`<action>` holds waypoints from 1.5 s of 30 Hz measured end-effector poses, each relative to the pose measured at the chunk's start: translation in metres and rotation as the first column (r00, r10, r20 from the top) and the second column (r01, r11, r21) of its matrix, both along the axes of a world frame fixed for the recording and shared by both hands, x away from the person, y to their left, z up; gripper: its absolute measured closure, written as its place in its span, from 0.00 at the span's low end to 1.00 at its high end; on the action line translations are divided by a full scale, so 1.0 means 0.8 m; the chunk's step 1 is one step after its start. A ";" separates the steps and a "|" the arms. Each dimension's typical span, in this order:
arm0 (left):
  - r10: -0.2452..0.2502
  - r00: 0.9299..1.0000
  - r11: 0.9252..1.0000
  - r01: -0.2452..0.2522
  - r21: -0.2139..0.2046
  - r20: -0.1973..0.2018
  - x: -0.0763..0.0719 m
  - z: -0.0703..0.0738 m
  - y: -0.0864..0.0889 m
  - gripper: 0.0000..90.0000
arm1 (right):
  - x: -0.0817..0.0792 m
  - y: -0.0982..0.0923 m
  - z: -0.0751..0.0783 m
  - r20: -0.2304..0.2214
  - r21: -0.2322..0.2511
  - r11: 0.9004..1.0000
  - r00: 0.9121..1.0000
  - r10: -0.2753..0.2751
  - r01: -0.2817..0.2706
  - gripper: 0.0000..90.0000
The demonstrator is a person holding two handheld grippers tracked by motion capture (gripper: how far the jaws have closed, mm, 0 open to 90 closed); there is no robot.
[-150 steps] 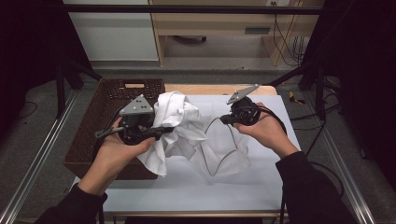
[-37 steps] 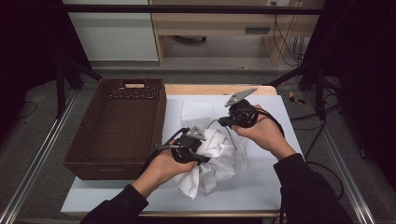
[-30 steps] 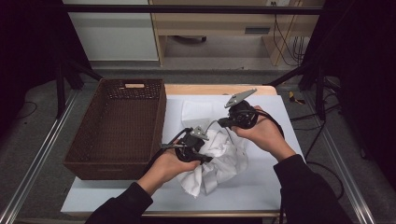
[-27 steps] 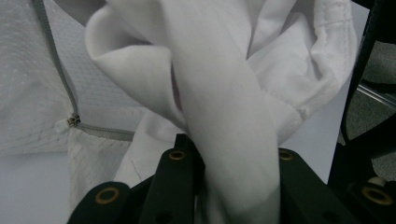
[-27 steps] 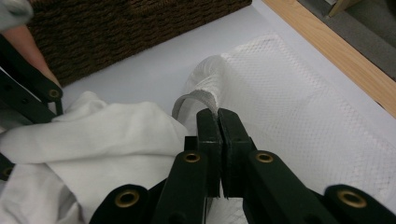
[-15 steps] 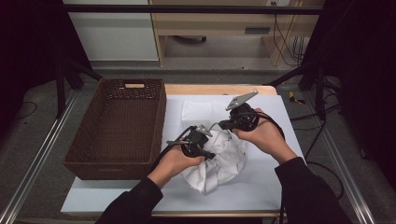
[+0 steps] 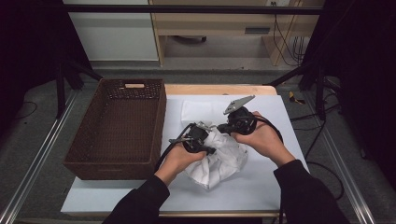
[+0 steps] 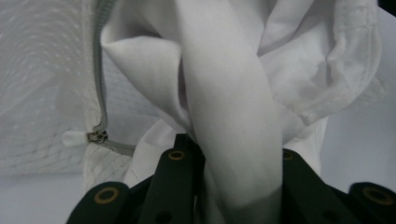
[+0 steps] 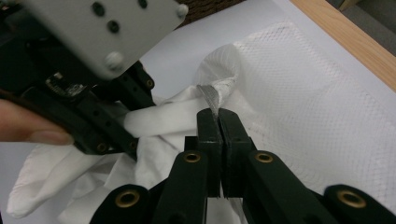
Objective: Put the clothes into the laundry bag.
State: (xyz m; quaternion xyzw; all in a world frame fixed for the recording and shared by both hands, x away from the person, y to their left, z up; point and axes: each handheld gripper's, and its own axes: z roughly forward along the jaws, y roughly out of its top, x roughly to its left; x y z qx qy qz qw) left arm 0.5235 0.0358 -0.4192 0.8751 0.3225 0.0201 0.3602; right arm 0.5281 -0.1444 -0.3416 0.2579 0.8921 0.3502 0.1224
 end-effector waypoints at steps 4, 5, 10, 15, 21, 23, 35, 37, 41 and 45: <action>0.065 0.998 0.998 -0.065 0.026 0.007 0.002 -0.002 0.000 0.86 | -0.003 0.002 0.000 0.002 -0.012 1.000 1.000 0.006 -0.006 0.99; 0.093 0.995 0.994 -0.094 0.047 0.030 0.002 -0.002 0.000 0.86 | -0.003 0.002 0.000 0.005 -0.014 1.000 1.000 0.011 -0.011 0.99; 0.157 0.986 0.986 -0.159 0.047 0.047 0.005 -0.006 0.001 0.86 | -0.005 0.004 0.000 0.006 -0.021 1.000 1.000 0.013 -0.013 0.99; 0.178 0.980 0.982 -0.182 0.043 0.083 0.006 -0.009 0.000 0.86 | -0.006 0.008 -0.002 0.008 -0.018 1.000 1.000 0.018 -0.017 0.99; 0.147 0.983 0.989 -0.150 0.014 0.110 -0.001 -0.013 -0.009 0.85 | -0.003 0.014 -0.017 -0.011 -0.029 0.999 1.000 0.021 -0.021 0.99; 0.139 0.984 0.990 -0.140 0.003 0.109 0.001 -0.015 -0.009 0.85 | -0.003 0.014 -0.021 -0.018 -0.027 0.999 1.000 0.021 -0.021 0.99; 0.197 0.967 0.980 -0.190 -0.056 0.162 0.012 -0.025 -0.013 0.81 | -0.005 0.010 -0.031 -0.030 -0.028 0.999 0.999 0.016 -0.017 0.99; 0.193 0.964 0.981 -0.187 -0.054 0.182 0.011 -0.026 -0.014 0.76 | -0.004 0.008 -0.033 -0.033 -0.026 1.000 0.999 0.010 -0.011 0.99; 0.190 0.960 0.982 -0.183 -0.053 0.206 0.009 -0.026 -0.014 0.66 | -0.002 0.005 -0.035 -0.036 -0.022 1.000 0.999 0.004 -0.005 0.99; 0.198 0.959 0.980 -0.188 -0.067 0.204 0.006 -0.025 -0.011 0.50 | -0.001 0.003 -0.037 -0.035 -0.027 1.000 0.999 -0.008 0.007 0.99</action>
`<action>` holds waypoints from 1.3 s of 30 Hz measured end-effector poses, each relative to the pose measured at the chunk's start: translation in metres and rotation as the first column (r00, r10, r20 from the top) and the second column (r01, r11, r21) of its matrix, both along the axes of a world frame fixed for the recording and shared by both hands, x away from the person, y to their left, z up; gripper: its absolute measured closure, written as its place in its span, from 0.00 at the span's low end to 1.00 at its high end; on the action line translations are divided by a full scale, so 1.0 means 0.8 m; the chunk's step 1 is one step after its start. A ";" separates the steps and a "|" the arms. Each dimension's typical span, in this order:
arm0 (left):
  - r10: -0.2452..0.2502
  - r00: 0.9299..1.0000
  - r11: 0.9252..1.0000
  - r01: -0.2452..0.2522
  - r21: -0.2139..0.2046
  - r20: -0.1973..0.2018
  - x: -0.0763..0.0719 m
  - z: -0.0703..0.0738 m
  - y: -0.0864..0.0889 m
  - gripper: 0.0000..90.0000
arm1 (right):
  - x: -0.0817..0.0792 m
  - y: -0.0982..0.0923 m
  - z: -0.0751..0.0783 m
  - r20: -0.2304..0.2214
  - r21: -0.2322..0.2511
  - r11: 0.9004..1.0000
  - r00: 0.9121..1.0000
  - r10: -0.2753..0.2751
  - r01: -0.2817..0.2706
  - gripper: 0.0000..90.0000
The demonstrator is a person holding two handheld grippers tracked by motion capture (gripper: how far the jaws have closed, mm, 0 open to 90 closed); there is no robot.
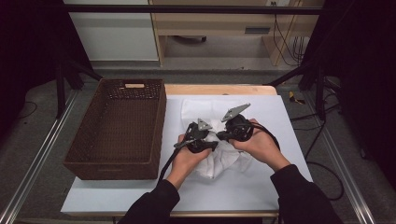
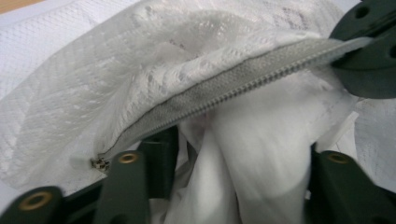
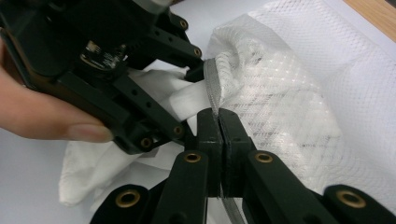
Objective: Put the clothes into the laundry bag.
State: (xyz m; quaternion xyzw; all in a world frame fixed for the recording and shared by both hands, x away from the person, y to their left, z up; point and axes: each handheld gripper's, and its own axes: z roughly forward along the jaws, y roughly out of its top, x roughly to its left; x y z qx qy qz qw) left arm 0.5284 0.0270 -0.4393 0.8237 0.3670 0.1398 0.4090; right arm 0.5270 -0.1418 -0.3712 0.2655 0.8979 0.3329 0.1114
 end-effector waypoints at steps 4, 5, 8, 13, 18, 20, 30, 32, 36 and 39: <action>-0.014 1.000 1.000 0.014 -0.013 0.003 -0.005 0.002 0.003 0.45 | 0.001 -0.002 -0.001 0.002 -0.001 1.000 1.000 -0.001 0.001 0.99; -0.027 1.000 0.999 0.027 -0.019 0.009 -0.009 0.005 0.005 0.43 | 0.002 -0.003 -0.002 0.004 -0.001 1.000 1.000 -0.001 0.001 0.99; -0.034 0.999 0.999 0.035 -0.027 0.022 -0.013 0.009 0.007 0.43 | 0.002 -0.004 -0.003 0.001 -0.008 1.000 1.000 -0.006 0.006 0.99; -0.051 0.997 0.999 0.052 -0.010 0.049 -0.023 0.019 0.012 0.43 | 0.001 -0.004 -0.007 0.001 -0.003 1.000 1.000 -0.010 0.010 0.99; -0.056 0.997 0.998 0.057 -0.012 0.059 -0.030 0.024 0.017 0.46 | 0.000 -0.006 -0.010 -0.001 -0.005 1.000 1.000 -0.010 0.010 0.99; -0.057 0.996 0.998 0.058 -0.021 0.064 -0.032 0.027 0.019 0.46 | -0.001 -0.007 -0.012 -0.002 -0.007 1.000 1.000 -0.013 0.013 0.99; -0.075 0.992 0.997 0.076 -0.008 0.101 -0.050 0.045 0.032 0.49 | -0.011 -0.007 -0.020 -0.007 -0.010 1.000 1.000 0.004 -0.004 0.99; -0.077 0.992 0.997 0.078 -0.010 0.102 -0.055 0.049 0.036 0.49 | -0.013 -0.006 -0.022 -0.012 -0.012 1.000 1.000 0.006 -0.006 0.99; -0.080 0.991 0.997 0.081 -0.002 0.111 -0.066 0.053 0.044 0.49 | -0.020 -0.006 -0.027 -0.014 -0.013 1.000 1.000 0.021 -0.021 0.99; -0.084 0.990 0.996 0.085 -0.005 0.112 -0.074 0.053 0.050 0.48 | -0.024 -0.006 -0.027 -0.011 -0.006 1.000 1.000 0.021 -0.021 0.99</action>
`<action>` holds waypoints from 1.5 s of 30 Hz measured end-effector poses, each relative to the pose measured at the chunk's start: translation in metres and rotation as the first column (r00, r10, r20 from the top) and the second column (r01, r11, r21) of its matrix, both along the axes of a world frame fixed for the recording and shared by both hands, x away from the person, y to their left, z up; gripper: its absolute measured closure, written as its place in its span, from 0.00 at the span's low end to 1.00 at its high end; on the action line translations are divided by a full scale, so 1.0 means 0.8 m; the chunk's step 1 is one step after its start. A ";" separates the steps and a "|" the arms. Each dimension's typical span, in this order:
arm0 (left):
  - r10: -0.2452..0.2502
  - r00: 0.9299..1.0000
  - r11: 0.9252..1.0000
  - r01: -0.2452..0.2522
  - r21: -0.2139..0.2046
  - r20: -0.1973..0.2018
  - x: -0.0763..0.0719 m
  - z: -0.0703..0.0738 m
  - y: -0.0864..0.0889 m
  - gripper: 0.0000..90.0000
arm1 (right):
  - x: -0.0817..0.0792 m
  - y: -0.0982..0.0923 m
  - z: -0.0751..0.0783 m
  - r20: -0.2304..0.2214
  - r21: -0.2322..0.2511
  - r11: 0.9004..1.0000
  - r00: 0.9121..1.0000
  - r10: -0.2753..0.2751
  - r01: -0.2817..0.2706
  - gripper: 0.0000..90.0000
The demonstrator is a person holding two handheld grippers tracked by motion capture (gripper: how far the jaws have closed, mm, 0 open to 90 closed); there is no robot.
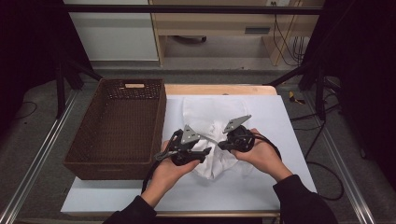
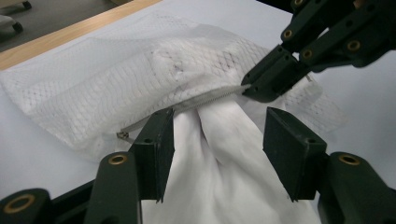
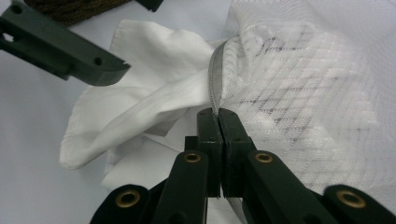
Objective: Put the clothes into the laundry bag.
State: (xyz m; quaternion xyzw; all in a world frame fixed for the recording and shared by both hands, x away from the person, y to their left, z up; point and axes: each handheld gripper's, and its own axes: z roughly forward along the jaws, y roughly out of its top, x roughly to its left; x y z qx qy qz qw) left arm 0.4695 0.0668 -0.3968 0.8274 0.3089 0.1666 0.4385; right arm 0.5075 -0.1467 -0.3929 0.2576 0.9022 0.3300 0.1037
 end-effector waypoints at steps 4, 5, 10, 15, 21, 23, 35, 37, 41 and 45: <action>0.002 1.000 1.000 -0.002 0.004 0.000 -0.011 -0.002 0.007 0.48 | -0.001 -0.002 0.004 0.004 0.004 1.000 1.000 -0.003 0.003 0.99; 0.003 1.000 1.000 -0.003 0.011 0.000 -0.013 -0.003 0.009 0.48 | -0.001 -0.002 0.005 0.006 0.007 1.000 1.000 -0.002 0.002 0.99; 0.008 1.000 1.000 -0.008 0.029 -0.010 -0.028 -0.009 0.015 0.58 | -0.003 -0.003 0.011 0.019 0.017 1.000 1.000 0.000 0.000 0.99; 0.012 0.999 0.999 -0.010 0.043 -0.041 -0.039 -0.016 0.024 0.75 | -0.003 -0.002 0.014 0.022 0.019 1.000 1.000 -0.003 0.003 0.99; -0.008 0.994 0.998 0.015 0.067 -0.108 -0.044 -0.031 0.029 0.95 | -0.003 -0.003 0.014 0.024 0.019 1.000 1.000 -0.001 0.001 0.99; -0.014 0.991 0.997 0.024 0.076 -0.130 -0.046 -0.034 0.029 1.00 | -0.003 -0.003 0.014 0.022 0.026 1.000 1.000 -0.002 0.002 0.99; -0.014 0.977 0.986 0.050 0.162 -0.213 -0.041 -0.059 0.021 1.00 | -0.002 -0.001 0.014 0.017 0.031 0.999 1.000 -0.010 0.009 0.99; -0.014 0.975 0.987 0.049 0.154 -0.220 -0.037 -0.064 0.019 1.00 | -0.002 -0.001 0.015 0.018 0.029 1.000 1.000 -0.010 0.010 0.99; -0.020 0.971 0.988 0.056 0.145 -0.239 -0.030 -0.070 0.014 1.00 | -0.001 0.000 0.016 0.023 0.035 0.999 1.000 -0.003 0.002 0.99; -0.034 0.966 0.985 0.075 0.153 -0.256 -0.020 -0.076 0.002 1.00 | 0.000 0.003 0.016 0.024 0.032 0.999 1.000 0.001 -0.002 0.99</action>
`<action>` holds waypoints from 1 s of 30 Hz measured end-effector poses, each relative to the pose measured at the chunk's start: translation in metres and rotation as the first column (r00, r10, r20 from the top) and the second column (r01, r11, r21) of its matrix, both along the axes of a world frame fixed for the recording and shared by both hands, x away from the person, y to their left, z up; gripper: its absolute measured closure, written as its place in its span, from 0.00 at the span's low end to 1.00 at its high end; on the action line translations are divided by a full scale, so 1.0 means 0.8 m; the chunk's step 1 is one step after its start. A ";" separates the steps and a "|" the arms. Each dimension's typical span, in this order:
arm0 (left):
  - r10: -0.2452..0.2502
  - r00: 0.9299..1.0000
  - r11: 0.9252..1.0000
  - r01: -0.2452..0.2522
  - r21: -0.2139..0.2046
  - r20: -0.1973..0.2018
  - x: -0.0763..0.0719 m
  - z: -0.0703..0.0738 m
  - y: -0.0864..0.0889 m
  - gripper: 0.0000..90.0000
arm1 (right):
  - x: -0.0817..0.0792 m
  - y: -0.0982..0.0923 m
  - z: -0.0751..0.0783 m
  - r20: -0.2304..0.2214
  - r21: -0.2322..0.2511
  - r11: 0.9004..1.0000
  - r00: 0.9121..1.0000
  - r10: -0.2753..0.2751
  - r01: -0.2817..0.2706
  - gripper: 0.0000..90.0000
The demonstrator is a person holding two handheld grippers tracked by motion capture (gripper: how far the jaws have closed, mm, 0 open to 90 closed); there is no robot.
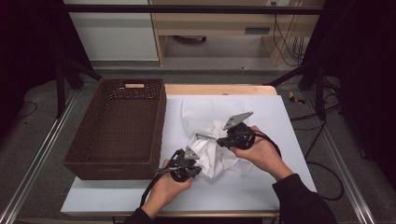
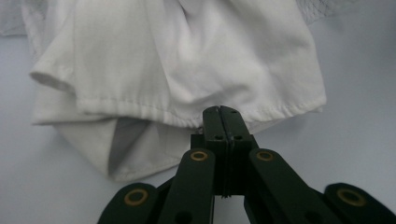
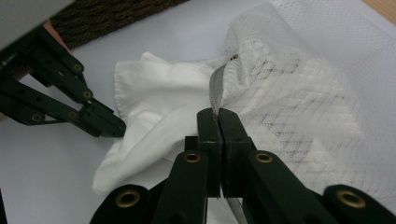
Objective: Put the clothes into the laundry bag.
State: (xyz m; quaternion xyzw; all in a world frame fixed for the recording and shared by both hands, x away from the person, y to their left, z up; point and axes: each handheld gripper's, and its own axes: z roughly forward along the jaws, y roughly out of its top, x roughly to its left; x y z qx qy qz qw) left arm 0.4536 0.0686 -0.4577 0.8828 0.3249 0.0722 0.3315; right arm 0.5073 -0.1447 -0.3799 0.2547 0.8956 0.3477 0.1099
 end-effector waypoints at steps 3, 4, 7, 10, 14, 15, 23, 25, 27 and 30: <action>-0.006 1.000 1.000 0.006 0.003 -0.001 0.003 -0.002 -0.005 1.00 | 0.000 0.002 0.000 -0.001 -0.003 1.000 1.000 0.001 -0.001 0.99; -0.006 1.000 1.000 0.006 0.000 0.000 0.005 -0.003 -0.007 1.00 | 0.000 0.003 0.000 -0.003 -0.003 1.000 1.000 0.002 -0.002 0.99; -0.011 1.000 1.000 0.011 -0.001 0.004 0.008 -0.005 -0.013 1.00 | -0.001 0.006 -0.001 -0.006 0.002 1.000 1.000 0.003 -0.003 0.99; -0.004 1.000 1.000 0.004 -0.008 0.007 0.011 -0.008 -0.017 1.00 | 0.000 0.007 -0.001 -0.004 0.000 1.000 1.000 0.005 -0.005 0.99; -0.004 1.000 1.000 0.004 -0.015 0.023 0.014 -0.009 -0.022 1.00 | 0.001 0.008 -0.001 0.000 0.000 1.000 1.000 0.013 -0.013 0.99; -0.008 1.000 1.000 0.008 -0.016 0.025 0.014 -0.009 -0.022 1.00 | 0.000 0.009 0.000 -0.002 -0.002 1.000 1.000 0.012 -0.012 0.99; 0.016 0.999 0.998 -0.013 -0.061 0.038 0.020 -0.013 -0.028 1.00 | -0.001 0.011 0.000 -0.006 -0.003 1.000 1.000 0.007 -0.007 0.99; 0.027 0.999 0.997 -0.024 -0.079 0.044 0.022 -0.013 -0.030 1.00 | -0.001 0.011 0.001 -0.007 -0.006 1.000 1.000 0.009 -0.009 0.99; 0.023 0.999 0.997 -0.019 -0.080 0.047 0.025 -0.013 -0.030 1.00 | -0.002 0.012 0.001 -0.008 0.003 1.000 1.000 0.007 -0.007 0.99; 0.032 0.998 0.996 -0.028 -0.091 0.050 0.027 -0.013 -0.031 1.00 | -0.001 0.011 0.001 -0.003 0.000 1.000 1.000 0.013 -0.013 0.99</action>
